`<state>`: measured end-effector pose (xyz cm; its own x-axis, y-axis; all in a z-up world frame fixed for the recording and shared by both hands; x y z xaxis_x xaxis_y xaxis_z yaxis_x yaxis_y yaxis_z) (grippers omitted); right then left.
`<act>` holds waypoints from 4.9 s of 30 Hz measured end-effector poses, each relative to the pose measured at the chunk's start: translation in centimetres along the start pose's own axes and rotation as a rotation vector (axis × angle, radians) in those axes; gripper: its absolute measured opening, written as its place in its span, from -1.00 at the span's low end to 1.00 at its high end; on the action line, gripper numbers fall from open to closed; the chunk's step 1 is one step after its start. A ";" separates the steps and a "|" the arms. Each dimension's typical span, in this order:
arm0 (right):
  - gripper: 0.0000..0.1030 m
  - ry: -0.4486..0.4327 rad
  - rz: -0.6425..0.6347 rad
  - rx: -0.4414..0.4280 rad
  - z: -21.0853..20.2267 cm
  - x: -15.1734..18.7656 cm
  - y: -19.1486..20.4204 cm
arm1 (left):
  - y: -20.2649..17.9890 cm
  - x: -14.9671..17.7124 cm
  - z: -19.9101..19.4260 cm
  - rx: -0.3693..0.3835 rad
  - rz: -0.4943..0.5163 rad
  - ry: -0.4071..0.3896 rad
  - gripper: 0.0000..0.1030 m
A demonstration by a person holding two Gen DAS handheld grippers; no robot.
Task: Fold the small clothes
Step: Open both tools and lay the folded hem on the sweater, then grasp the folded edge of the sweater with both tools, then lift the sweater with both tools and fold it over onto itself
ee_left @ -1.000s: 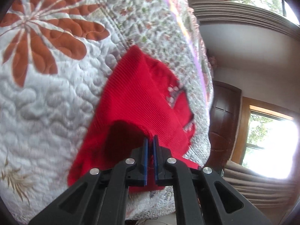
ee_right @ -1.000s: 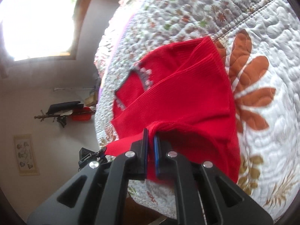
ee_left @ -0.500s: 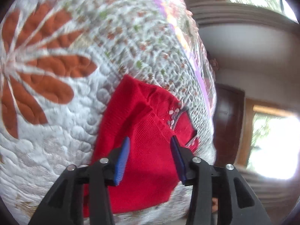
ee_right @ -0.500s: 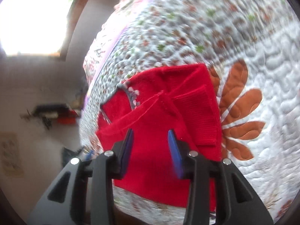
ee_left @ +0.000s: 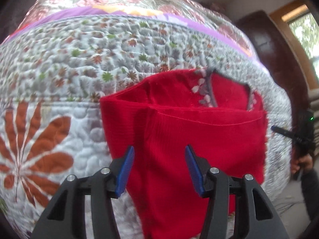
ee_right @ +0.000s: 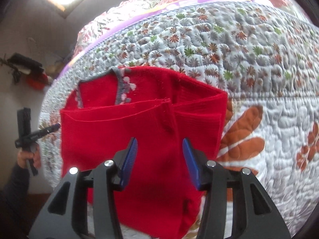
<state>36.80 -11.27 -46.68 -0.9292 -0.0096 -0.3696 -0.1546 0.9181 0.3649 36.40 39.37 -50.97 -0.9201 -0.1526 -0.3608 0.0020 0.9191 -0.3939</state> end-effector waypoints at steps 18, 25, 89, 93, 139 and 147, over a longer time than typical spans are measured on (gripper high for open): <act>0.08 0.003 -0.064 0.026 4.1 0.1 1.0 | -3.3 -0.1 4.2 -0.079 0.198 0.040 0.02; 0.10 -0.003 -0.052 0.009 4.9 0.1 1.4 | -4.5 -0.3 4.8 -0.093 0.199 0.062 0.01; -0.94 -0.179 -0.013 -0.063 0.9 -8.9 -2.5 | 0.0 -9.5 1.8 0.040 0.006 -0.101 -0.92; -0.76 -0.154 0.028 -0.050 2.7 -8.1 -3.7 | 2.0 -8.9 3.9 0.006 -0.049 -0.086 -0.68; -1.00 0.089 0.317 -0.387 2.0 10.9 -2.7 | -2.3 14.4 2.3 0.373 -0.190 0.080 -0.95; -0.76 -0.028 0.357 -0.198 -4.1 9.9 -7.1 | 1.4 13.8 -4.3 0.352 -0.378 0.006 0.36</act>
<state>27.34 -19.46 -49.41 -0.9270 0.3095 -0.2117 0.1121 0.7676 0.6311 22.04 40.10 -52.84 -0.8841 -0.4476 -0.1340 -0.2004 0.6224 -0.7566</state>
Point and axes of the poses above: each gripper's, at about its wrist camera, not at the fingertips, and z roughly the way its jaws point, y to its left, x to its underside, the point moved 6 cm from there along z, roughly the way its jaws point, and after that the axes turned 9 degrees about -y, right-handed, at the moved point
